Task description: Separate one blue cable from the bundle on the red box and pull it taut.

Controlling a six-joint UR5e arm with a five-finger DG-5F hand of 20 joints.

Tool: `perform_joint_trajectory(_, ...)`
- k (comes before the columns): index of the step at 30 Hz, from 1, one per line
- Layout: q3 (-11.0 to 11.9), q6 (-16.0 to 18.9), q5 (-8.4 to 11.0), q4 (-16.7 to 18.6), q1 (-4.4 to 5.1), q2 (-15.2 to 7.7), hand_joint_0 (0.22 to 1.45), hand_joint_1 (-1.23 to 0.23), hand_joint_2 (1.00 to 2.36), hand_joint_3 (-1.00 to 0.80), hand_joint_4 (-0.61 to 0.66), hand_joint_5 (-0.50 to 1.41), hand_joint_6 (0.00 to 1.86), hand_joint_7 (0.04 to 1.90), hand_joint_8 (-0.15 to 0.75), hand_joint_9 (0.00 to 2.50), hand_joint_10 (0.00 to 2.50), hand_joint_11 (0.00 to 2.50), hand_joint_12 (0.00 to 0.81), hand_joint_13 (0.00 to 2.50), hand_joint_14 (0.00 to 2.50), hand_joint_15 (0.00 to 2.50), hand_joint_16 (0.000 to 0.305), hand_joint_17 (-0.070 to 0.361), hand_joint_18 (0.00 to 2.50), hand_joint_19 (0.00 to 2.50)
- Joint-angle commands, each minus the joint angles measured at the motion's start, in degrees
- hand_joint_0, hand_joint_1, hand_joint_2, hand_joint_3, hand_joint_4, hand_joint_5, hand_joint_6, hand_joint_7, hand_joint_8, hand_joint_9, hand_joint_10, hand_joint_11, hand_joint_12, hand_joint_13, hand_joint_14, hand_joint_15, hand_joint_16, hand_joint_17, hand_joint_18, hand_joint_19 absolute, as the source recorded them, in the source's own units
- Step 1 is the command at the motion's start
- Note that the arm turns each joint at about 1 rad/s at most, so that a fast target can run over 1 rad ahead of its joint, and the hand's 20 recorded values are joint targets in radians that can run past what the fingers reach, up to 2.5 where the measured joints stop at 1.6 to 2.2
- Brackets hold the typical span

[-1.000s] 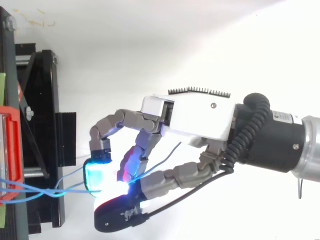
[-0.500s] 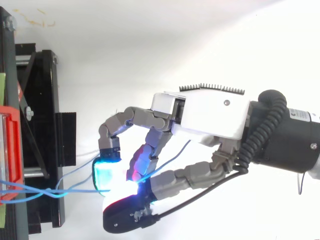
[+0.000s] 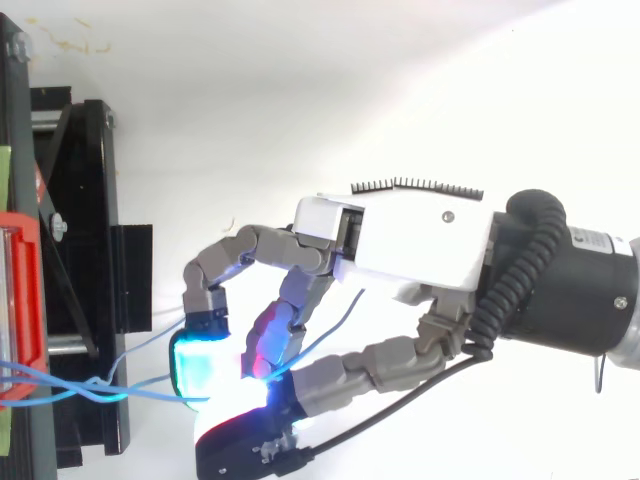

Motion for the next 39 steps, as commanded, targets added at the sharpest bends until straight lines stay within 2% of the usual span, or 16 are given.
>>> perform_joint_trajectory(1, -2.9, -0.2, 0.00, 4.9, 0.39, 0.1, 0.55, -0.75, 1.04, -0.02, -0.01, -0.05, 0.88, 1.28, 0.450, 1.37, 0.01, 1.04, 0.497, 1.13, 0.02, 0.56, 0.058, 0.130, 1.07, 0.38)
perform_joint_trajectory(3, -4.0, -0.2, 0.00, 7.4, 0.56, 0.0, 0.50, -0.68, 1.22, -0.08, -0.02, -0.04, 0.87, 1.29, 0.458, 1.39, 0.01, 1.02, 0.504, 1.14, 0.01, 0.56, 0.061, 0.137, 1.07, 0.39)
perform_joint_trajectory(5, -6.1, -0.2, -0.09, 12.3, 0.91, 0.1, 0.47, -0.61, 1.37, -0.13, -0.01, -0.04, 0.87, 1.29, 0.459, 1.40, 0.01, 1.02, 0.512, 1.14, 0.01, 0.56, 0.062, 0.140, 1.08, 0.38)
perform_joint_trajectory(6, -6.3, -0.2, -0.09, 13.1, 1.00, 0.1, 0.46, -0.59, 1.40, -0.15, 0.00, -0.04, 0.87, 1.30, 0.458, 1.40, 0.01, 1.01, 0.512, 1.14, 0.02, 0.56, 0.062, 0.140, 1.07, 0.39)
perform_joint_trajectory(8, -6.7, -0.2, 0.26, 15.0, 1.18, 0.0, 0.46, -0.55, 1.43, -0.16, 0.01, -0.05, 0.87, 1.30, 0.456, 1.40, 0.01, 1.01, 0.513, 1.13, 0.02, 0.57, 0.063, 0.141, 1.06, 0.40)
perform_joint_trajectory(12, -6.7, -0.2, 0.26, 14.9, 1.35, 0.0, 0.45, -0.49, 1.47, -0.18, 0.02, -0.05, 0.87, 1.30, 0.460, 1.39, 0.01, 1.00, 0.514, 1.13, 0.01, 0.57, 0.063, 0.141, 1.05, 0.41)
perform_joint_trajectory(18, -6.7, -0.2, 0.26, 14.8, 1.44, 0.0, 0.45, -0.50, 1.48, -0.18, 0.03, -0.05, 0.87, 1.28, 0.465, 1.38, 0.02, 0.98, 0.519, 1.13, 0.01, 0.57, 0.063, 0.142, 1.05, 0.39)
perform_joint_trajectory(23, -6.7, -0.2, 0.26, 14.9, 1.44, 0.0, 0.46, -0.55, 1.44, -0.18, 0.05, -0.05, 0.86, 1.29, 0.468, 1.38, 0.01, 0.99, 0.520, 1.13, 0.02, 0.56, 0.063, 0.142, 1.06, 0.39)
perform_joint_trajectory(24, -6.7, -0.2, 0.26, 14.9, 1.44, 0.0, 0.47, -0.57, 1.37, -0.17, 0.06, -0.05, 0.86, 1.30, 0.466, 1.37, 0.01, 0.98, 0.519, 1.12, 0.02, 0.56, 0.063, 0.141, 1.05, 0.39)
perform_joint_trajectory(26, -6.7, -0.2, 0.17, 14.9, 1.44, 0.0, 0.49, -0.61, 1.32, -0.18, 0.09, -0.06, 0.86, 1.29, 0.462, 1.36, 0.01, 0.98, 0.515, 1.12, 0.02, 0.57, 0.063, 0.141, 1.05, 0.39)
perform_joint_trajectory(27, -6.7, -0.2, 0.17, 14.9, 1.44, 0.0, 0.56, -0.68, 1.00, -0.15, 0.12, -0.07, 0.86, 1.29, 0.442, 1.33, 0.01, 0.98, 0.503, 1.10, 0.01, 0.56, 0.059, 0.133, 1.02, 0.41)
perform_joint_trajectory(32, -6.7, -0.2, 0.17, 14.9, 1.44, 0.0, 0.54, -0.64, 1.01, -0.33, 0.11, -0.08, 0.87, 1.27, 0.369, 1.27, 0.02, 1.04, 0.428, 1.02, 0.02, 0.59, 0.044, 0.098, 0.87, 0.52)
perform_joint_trajectory(39, -6.7, -0.2, 0.26, 14.9, 1.44, 0.1, 0.53, -0.63, 1.01, -0.39, 0.12, -0.08, 0.86, 1.25, 0.374, 1.27, 0.02, 1.02, 0.427, 1.02, 0.02, 0.59, 0.044, 0.099, 0.87, 0.51)
